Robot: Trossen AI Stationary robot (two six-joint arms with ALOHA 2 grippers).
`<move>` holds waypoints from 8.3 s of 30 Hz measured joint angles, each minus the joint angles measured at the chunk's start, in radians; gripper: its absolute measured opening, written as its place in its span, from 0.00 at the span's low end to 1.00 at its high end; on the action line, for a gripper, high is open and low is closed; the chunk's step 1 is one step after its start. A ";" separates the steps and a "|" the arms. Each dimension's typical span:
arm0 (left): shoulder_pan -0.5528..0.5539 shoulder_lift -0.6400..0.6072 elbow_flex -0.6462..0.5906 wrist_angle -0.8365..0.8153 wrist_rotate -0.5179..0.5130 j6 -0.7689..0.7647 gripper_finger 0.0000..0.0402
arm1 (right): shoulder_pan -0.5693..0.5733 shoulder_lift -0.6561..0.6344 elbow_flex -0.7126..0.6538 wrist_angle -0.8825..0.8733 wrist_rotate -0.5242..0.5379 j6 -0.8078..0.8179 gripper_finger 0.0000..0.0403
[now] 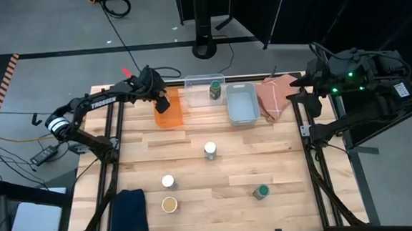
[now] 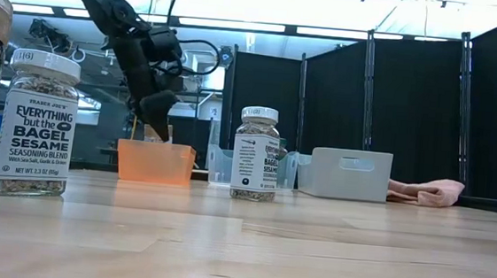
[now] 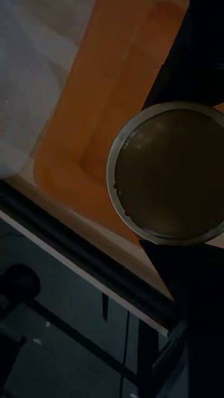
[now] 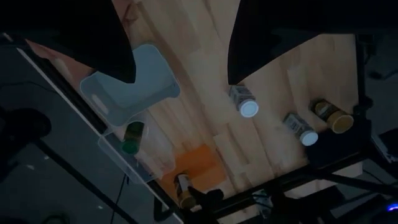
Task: Sort spices by type
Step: Put the top gold seasoning bottle into the orange bin, then put the bottom white seasoning bottle into the gray bin
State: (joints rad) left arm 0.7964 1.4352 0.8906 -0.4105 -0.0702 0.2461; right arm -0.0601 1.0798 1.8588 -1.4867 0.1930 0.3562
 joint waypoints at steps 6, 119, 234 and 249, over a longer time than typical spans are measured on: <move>0.035 0.019 0.005 -0.006 0.039 0.025 0.70 | 0.000 0.000 0.000 0.000 0.001 0.019 0.65; -0.900 -0.068 0.447 -0.613 0.254 -0.299 0.90 | 0.000 0.046 0.000 0.000 -0.012 0.007 0.67; -1.216 -0.068 -0.090 -0.089 0.095 -0.329 0.56 | 0.000 0.048 0.000 0.000 -0.011 -0.007 0.64; -1.215 -0.067 -0.055 -0.119 0.084 -0.395 0.55 | 0.000 0.048 0.000 0.000 -0.011 -0.011 0.63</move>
State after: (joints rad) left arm -0.4191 1.3685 0.8354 -0.5299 0.0141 -0.1494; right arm -0.0597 1.1278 1.8587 -1.4864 0.1818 0.3453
